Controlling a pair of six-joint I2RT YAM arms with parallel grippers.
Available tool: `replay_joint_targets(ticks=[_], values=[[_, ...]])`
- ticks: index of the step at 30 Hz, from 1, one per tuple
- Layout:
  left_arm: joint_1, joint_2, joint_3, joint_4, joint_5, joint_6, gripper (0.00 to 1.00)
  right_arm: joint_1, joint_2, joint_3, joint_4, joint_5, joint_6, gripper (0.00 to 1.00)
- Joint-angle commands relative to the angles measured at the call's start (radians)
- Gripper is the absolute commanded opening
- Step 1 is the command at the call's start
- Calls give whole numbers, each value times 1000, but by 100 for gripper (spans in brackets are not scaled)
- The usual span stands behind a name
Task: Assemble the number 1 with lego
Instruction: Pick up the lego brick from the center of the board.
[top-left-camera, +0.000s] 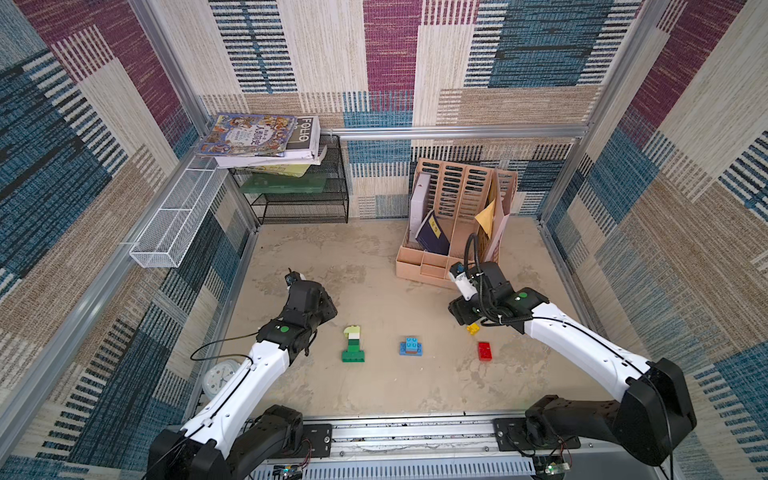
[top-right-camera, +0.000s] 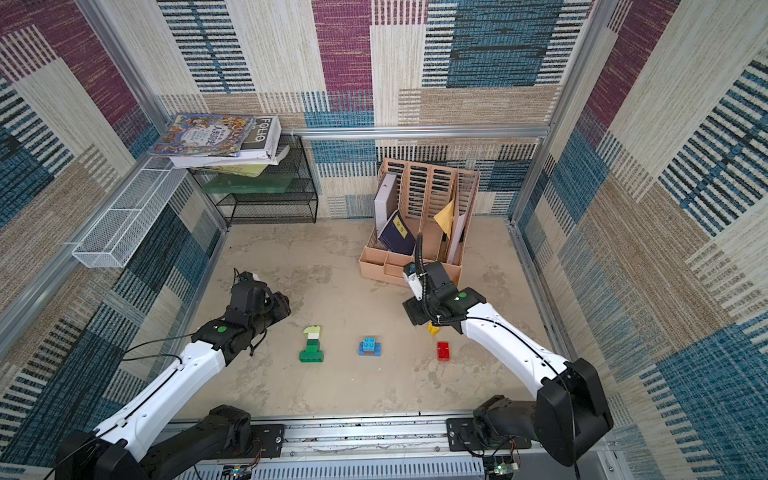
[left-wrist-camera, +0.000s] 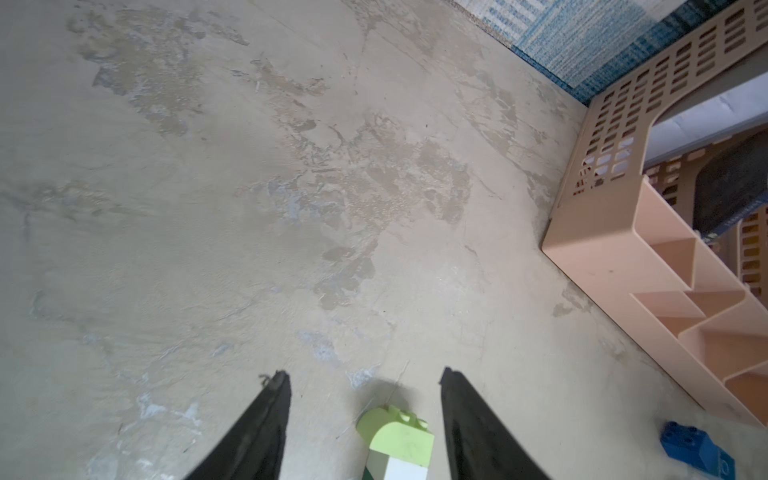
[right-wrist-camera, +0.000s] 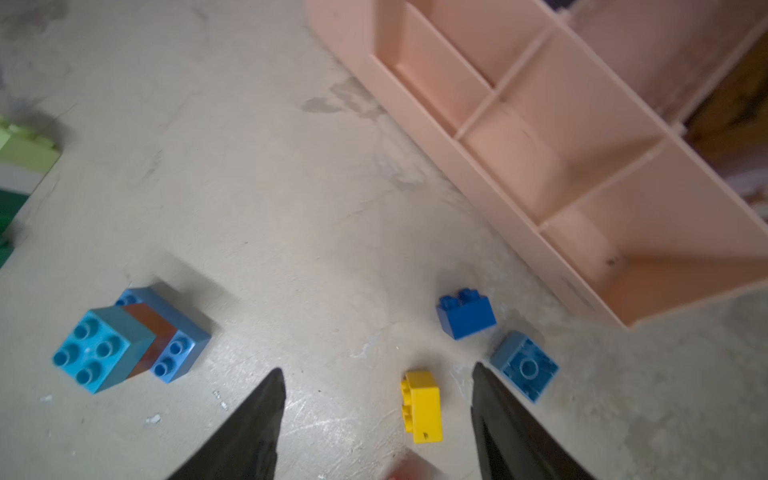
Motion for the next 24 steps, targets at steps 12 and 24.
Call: replay_joint_targets(ticks=[12,24], values=[[1,148,117,61,159,70,60,-99,169,-4,-98,-100,69,70],[1,100,80,50,139,64,60,-98,268,-7,-105,-92,100,53]])
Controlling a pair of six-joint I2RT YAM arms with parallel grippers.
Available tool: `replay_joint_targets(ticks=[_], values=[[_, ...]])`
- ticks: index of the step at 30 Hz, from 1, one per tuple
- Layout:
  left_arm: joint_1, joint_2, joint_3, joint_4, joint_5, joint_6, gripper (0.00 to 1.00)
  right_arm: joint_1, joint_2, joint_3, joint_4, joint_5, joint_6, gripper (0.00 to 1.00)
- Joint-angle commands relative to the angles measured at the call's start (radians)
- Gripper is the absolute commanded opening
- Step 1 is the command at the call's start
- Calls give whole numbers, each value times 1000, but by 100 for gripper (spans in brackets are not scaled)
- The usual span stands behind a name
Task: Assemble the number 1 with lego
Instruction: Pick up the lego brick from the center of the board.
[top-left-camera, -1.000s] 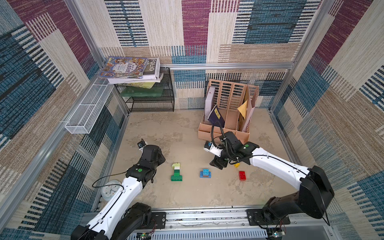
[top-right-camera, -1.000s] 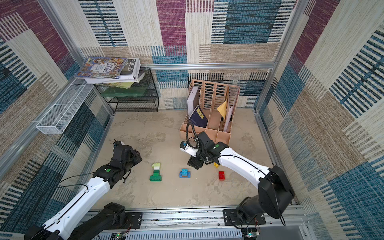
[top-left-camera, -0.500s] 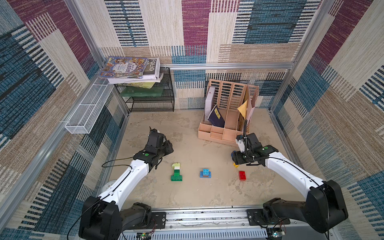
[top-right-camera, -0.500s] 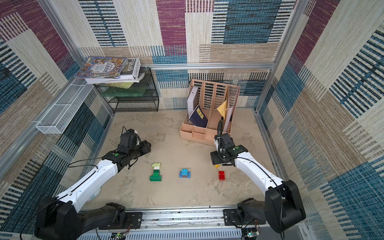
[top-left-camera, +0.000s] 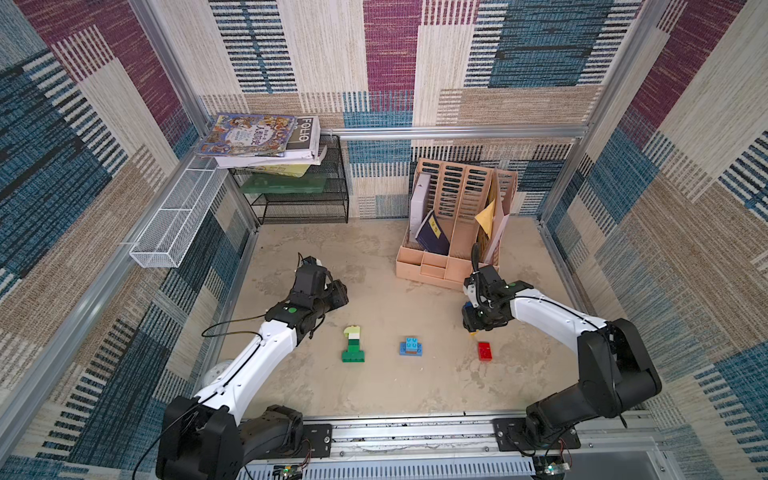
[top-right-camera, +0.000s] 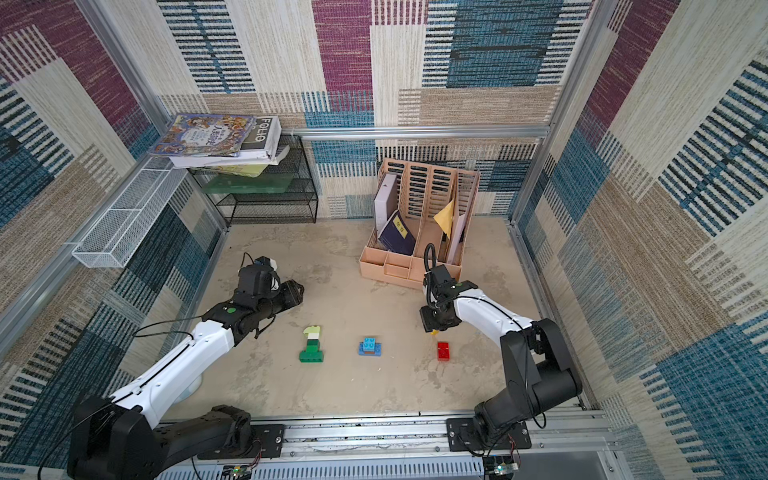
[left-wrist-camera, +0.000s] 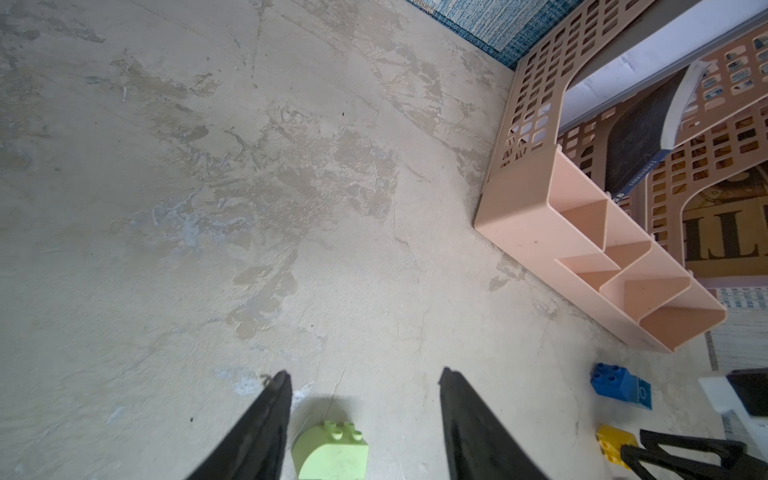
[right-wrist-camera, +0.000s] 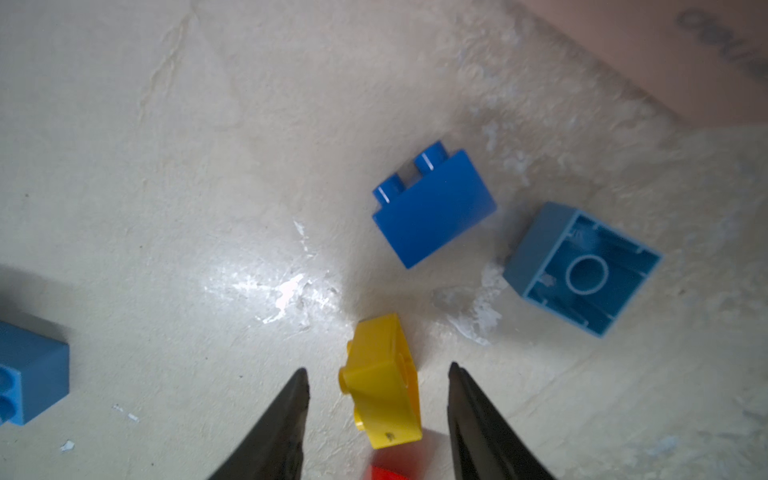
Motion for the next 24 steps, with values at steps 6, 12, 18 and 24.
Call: replay_joint_targets(ticks=[6,12,18,24], values=[[1,-1,-2,10,-8,26,60,12,29,-10,-5,13,52,45],[2,10,19,11,5,48,60,20,47,-8,10,11,70,32],[1,-8,21,56,66,117,60,28,-21,-11,-8,-8,81,20],[-33,-52,29,201,247,341,55,72,-168,13,15,-167,62,19]])
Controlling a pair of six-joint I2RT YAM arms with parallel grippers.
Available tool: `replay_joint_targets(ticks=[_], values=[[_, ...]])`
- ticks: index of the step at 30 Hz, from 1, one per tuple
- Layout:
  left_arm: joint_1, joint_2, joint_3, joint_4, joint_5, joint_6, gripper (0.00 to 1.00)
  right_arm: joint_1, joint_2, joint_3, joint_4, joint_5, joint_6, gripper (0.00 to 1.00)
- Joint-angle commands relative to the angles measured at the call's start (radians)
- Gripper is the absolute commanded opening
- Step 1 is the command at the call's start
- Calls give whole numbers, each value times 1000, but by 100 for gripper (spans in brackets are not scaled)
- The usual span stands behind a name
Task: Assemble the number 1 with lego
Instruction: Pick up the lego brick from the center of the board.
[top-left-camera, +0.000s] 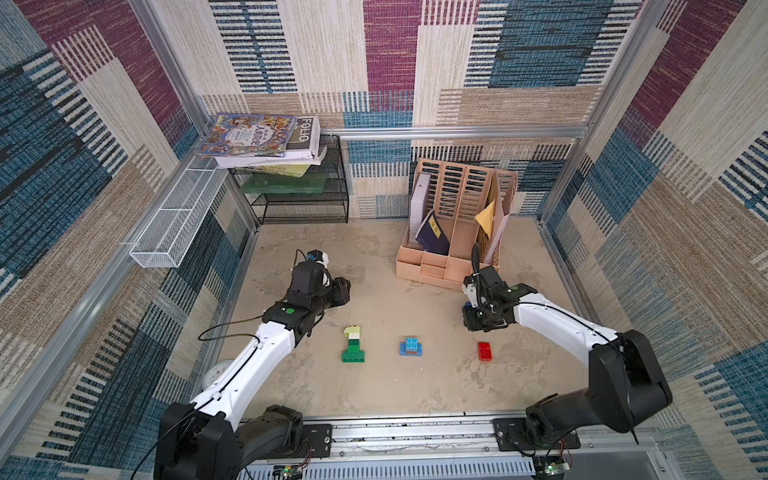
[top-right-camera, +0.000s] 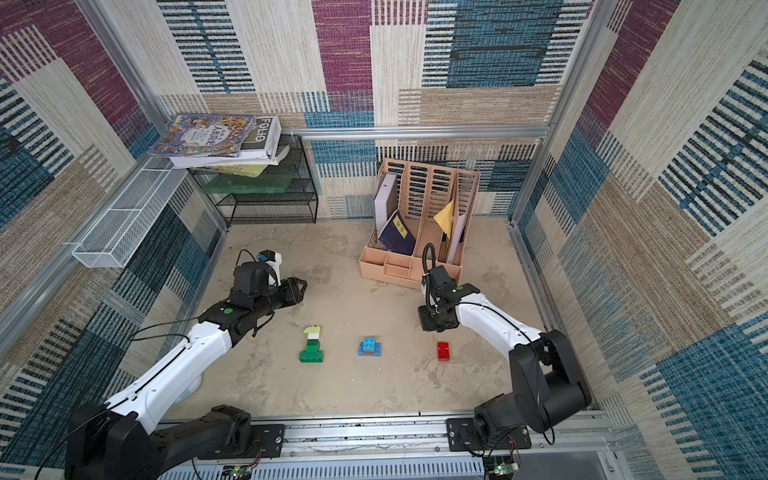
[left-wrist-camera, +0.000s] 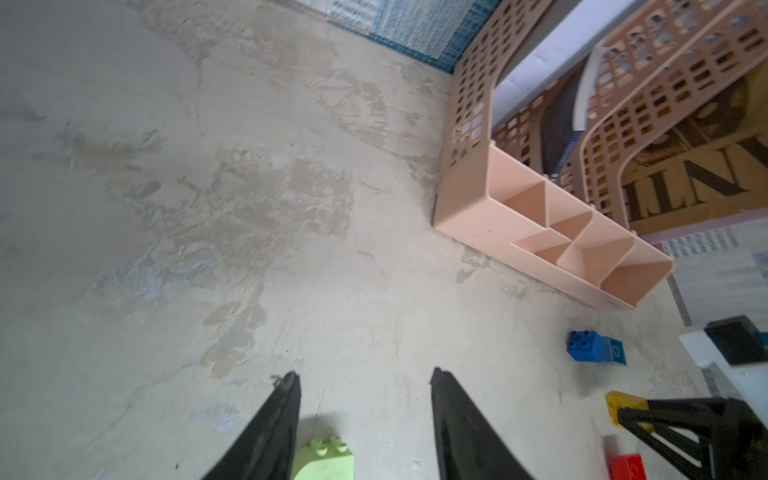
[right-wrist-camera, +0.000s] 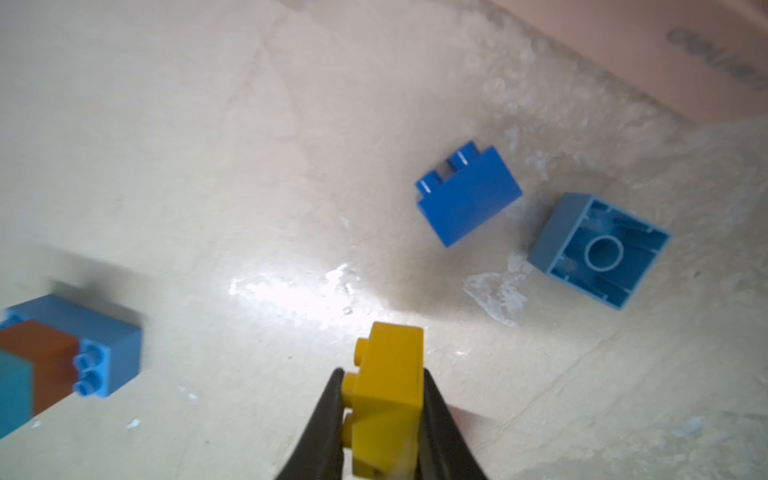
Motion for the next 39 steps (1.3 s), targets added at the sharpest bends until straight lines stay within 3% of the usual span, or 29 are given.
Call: replay_joint_targets(ticks=[1,9,14,17,26,31,39], values=[[-35,-29,8,126,144,206,55,23,-63,27,27,-157,-15,19],[-200,-86,32,64,402,641,59,-4,-129,127,108,-562,-13,20],[-272,-86,23,67,498,781,69,0,-117,185,120,-712,-12,20],[-318,-71,44,69,465,820,79,9,-97,225,116,-777,-15,20],[-392,-33,60,190,290,877,80,71,-40,300,127,-806,9,21],[-436,-2,68,213,203,912,74,100,-29,315,171,-800,42,21],[-474,1,40,269,133,902,54,113,-17,330,179,-794,57,21]])
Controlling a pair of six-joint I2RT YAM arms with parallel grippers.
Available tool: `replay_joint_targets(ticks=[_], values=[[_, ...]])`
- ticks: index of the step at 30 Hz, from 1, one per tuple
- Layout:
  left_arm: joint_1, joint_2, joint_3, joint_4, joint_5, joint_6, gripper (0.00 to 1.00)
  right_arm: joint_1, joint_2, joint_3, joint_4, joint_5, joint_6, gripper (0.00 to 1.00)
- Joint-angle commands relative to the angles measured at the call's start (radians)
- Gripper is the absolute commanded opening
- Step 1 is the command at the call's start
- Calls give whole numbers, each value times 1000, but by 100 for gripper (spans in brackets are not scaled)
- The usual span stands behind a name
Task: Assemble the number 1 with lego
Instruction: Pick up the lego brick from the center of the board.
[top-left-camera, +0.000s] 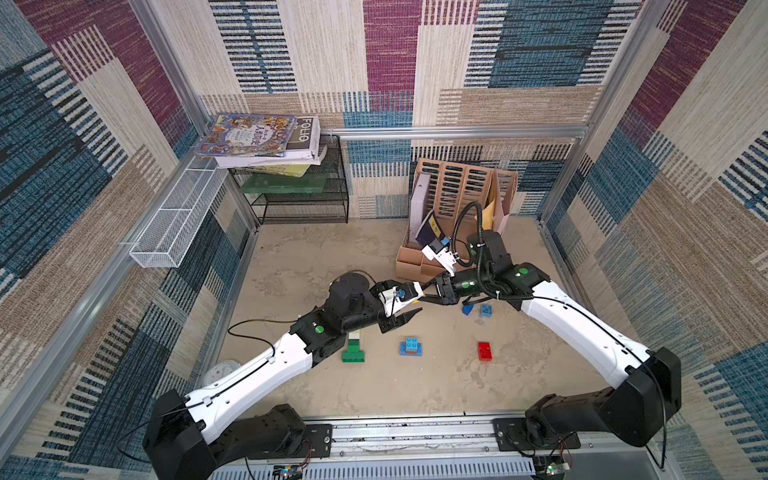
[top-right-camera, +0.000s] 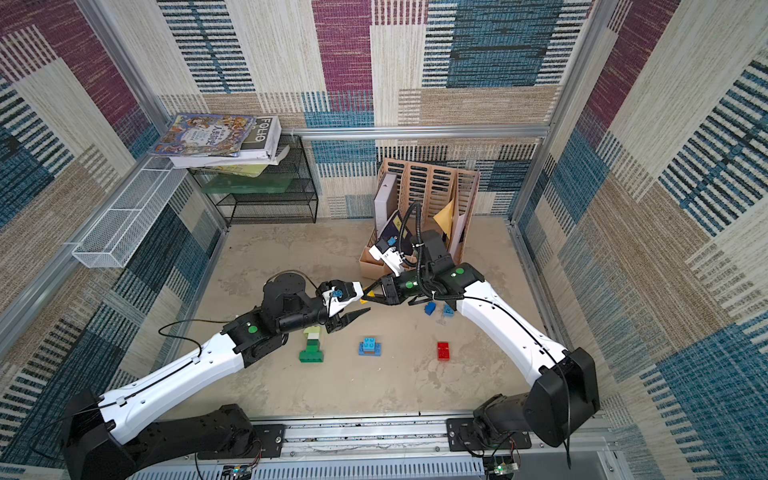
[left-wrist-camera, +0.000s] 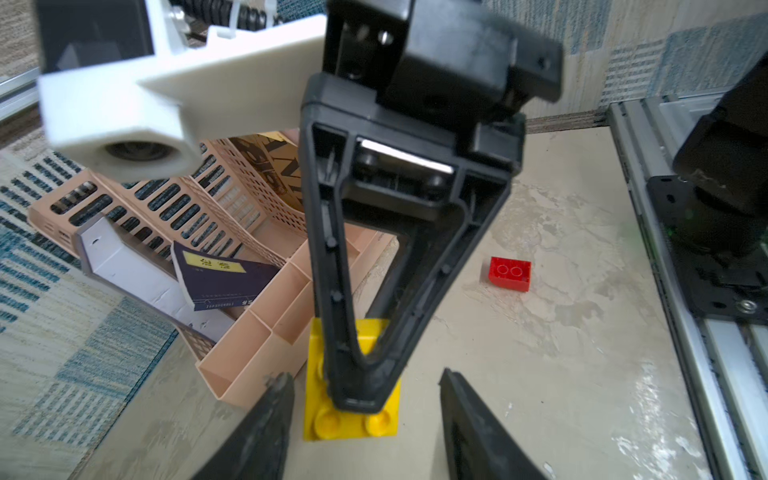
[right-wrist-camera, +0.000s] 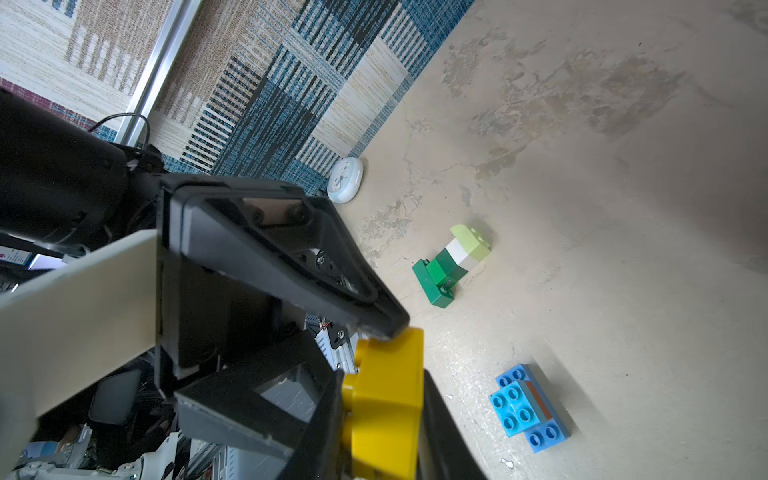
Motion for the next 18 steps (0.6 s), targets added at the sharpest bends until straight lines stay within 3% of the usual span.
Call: replay_joint_targets(ticks=[1,4,12,18], values=[[-6,1,-5,45,-29,13,52,3,6,8,24,-8,9,21],[-10,10,-4,40,-39,26,47,2,11,11,24,-16,10,21],[-16,27,7,51,-67,44,45,4,26,17,17,-32,4,20],[-19,47,28,41,-70,55,25,-2,29,12,-2,-22,-8,23]])
